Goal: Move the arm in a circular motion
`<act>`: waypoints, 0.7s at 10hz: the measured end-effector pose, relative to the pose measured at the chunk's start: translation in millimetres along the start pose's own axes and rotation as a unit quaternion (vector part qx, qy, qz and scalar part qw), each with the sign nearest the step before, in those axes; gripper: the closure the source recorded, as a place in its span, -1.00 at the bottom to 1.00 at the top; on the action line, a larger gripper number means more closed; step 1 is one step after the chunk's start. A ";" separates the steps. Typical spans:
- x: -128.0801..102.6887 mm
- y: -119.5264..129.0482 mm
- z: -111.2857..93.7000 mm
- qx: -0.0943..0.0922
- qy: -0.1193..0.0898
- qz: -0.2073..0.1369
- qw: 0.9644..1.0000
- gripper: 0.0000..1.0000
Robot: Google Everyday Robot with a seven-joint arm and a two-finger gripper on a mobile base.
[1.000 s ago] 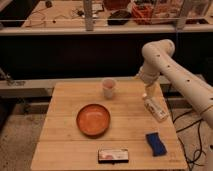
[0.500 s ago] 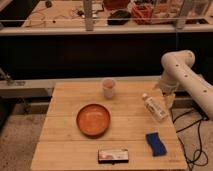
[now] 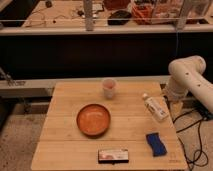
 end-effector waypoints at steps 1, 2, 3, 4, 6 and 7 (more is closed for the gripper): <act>-13.5 19.0 -9.7 0.006 -0.006 0.004 1.000 -0.60; -36.6 34.7 -21.1 0.013 -0.016 -0.001 1.000 -0.60; -53.5 41.0 -29.8 0.017 -0.020 -0.006 1.000 -0.60; -75.6 43.9 -42.0 0.024 -0.026 -0.016 0.999 -0.60; -123.7 32.0 -70.4 0.048 -0.041 -0.054 0.997 -0.60; -142.4 21.7 -80.3 0.059 -0.049 -0.076 0.994 -0.60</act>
